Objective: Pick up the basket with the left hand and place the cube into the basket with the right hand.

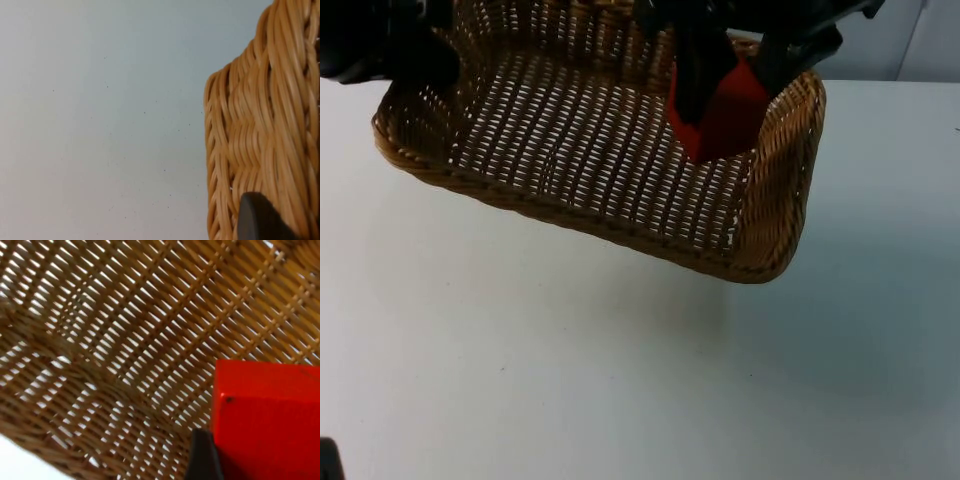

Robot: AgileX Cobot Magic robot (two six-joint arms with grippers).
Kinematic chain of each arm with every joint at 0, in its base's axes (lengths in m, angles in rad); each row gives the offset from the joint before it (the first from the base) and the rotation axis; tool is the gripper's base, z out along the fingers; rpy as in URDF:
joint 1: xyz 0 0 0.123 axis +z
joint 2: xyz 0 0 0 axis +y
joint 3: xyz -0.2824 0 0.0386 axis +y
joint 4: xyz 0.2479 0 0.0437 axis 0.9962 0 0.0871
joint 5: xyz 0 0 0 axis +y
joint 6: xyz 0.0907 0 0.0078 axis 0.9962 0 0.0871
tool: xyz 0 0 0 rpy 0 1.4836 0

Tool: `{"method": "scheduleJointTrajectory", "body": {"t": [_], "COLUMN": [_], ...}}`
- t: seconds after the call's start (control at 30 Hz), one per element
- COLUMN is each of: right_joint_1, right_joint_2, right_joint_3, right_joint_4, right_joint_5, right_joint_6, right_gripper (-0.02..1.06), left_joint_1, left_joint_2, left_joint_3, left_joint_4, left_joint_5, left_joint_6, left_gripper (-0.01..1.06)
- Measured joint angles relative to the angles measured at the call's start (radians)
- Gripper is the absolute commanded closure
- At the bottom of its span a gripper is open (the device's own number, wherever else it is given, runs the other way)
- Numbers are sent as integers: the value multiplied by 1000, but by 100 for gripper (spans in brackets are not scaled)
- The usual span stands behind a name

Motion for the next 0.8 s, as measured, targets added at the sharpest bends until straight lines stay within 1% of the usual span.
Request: {"method": "scheduleJointTrajectory", "body": {"t": [0.23,0.3,0.4,0.8], "right_joint_1": [0,0,0,0], "right_joint_2": [19,19,19,19], "right_joint_3": [0,0,0,-15], "right_joint_4": [0,0,0,0], "right_joint_5": [-34,-39,-39,-32], "right_joint_6": [-2,-13,-16,-19], "right_gripper": [51,48,36,36], "left_joint_1": [0,0,0,0], "left_joint_2": [0,0,0,0], "left_joint_3": [0,0,0,0], "left_joint_4": [2,2,2,23], "left_joint_5": [2,2,2,7], "left_joint_6": [0,0,0,9], "left_gripper": [105,105,105,105]}}
